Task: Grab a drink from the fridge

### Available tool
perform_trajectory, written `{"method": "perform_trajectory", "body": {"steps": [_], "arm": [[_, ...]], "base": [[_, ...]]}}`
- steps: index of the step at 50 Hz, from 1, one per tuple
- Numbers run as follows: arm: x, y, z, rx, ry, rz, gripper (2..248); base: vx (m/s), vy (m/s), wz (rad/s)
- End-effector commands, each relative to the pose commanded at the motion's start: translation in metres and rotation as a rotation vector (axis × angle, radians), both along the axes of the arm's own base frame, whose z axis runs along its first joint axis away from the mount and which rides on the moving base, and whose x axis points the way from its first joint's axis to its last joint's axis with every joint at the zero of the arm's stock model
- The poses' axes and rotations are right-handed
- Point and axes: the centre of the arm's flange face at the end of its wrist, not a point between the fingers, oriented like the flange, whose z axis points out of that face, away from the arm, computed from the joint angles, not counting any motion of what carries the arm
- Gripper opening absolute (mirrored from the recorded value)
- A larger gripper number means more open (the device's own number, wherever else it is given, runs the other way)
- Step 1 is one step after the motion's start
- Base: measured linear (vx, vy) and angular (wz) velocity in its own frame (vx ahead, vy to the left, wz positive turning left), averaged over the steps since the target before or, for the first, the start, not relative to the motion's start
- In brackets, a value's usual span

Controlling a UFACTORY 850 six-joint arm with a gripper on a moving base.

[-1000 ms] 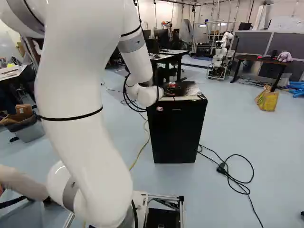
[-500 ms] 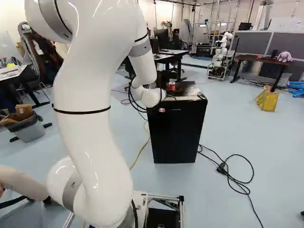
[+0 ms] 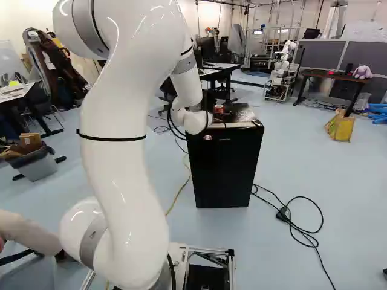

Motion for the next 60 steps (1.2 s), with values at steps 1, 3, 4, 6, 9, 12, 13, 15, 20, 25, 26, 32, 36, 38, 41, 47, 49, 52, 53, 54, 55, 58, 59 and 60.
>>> {"method": "perform_trajectory", "body": {"steps": [1,3,4,6,9,12,13,15,20,25,26,32,36,38,41,47,49,52,53,54,55,58,59,60], "arm": [[0.000,0.000,0.000,0.000,0.000,0.000,247],[0.001,0.000,0.000,0.000,0.000,0.000,247],[0.001,0.000,0.000,0.000,0.000,0.000,247],[0.001,0.000,0.000,0.000,-0.001,0.000,247],[0.001,0.000,0.000,0.000,-0.001,0.000,219],[0.001,0.000,0.000,0.000,-0.001,0.000,219],[0.001,0.000,0.000,0.000,-0.001,0.000,219],[0.001,0.000,0.000,0.000,-0.001,0.000,181],[0.001,0.000,0.000,0.000,-0.001,0.000,143],[0.001,0.000,0.000,0.000,-0.001,0.000,105],[0.001,0.000,0.000,0.000,-0.001,0.000,105],[0.001,0.000,0.000,0.000,-0.001,0.000,93],[0.001,0.000,0.000,0.000,-0.001,0.000,93],[0.001,0.000,0.000,0.000,-0.001,0.000,93],[0.001,0.000,0.002,-0.001,-0.004,0.000,93],[0.001,0.000,0.007,-0.003,-0.013,0.000,93],[0.000,0.000,0.009,-0.004,-0.016,0.000,93],[0.000,0.000,0.012,-0.005,-0.022,0.000,93],[0.000,0.000,0.014,-0.006,-0.024,0.000,93],[0.000,0.000,0.015,-0.006,-0.026,0.000,93],[0.000,0.000,0.016,-0.007,-0.027,0.000,93],[0.000,0.000,0.019,-0.008,-0.033,0.000,93],[0.000,0.000,0.020,-0.009,-0.035,0.000,93],[0.000,0.000,0.021,-0.009,-0.037,0.000,93]], "base": [[0.000,0.000,0.000],[0.000,0.000,0.000],[0.000,0.000,0.000],[0.000,0.000,0.000],[0.000,0.000,0.000],[0.000,0.000,0.000],[0.000,0.000,0.000],[0.000,0.000,0.000],[0.000,0.000,0.000],[0.000,0.000,0.000],[0.000,0.000,0.000],[0.000,0.000,0.000],[0.000,0.000,0.000],[0.000,0.000,0.000],[0.000,0.000,0.000],[0.000,0.000,0.000],[0.000,0.000,0.000],[0.000,0.000,0.000],[0.000,0.000,0.000],[0.000,0.000,0.000],[0.000,0.000,0.000],[0.000,0.000,0.000],[0.000,0.000,0.000],[0.000,0.000,0.000]]}}
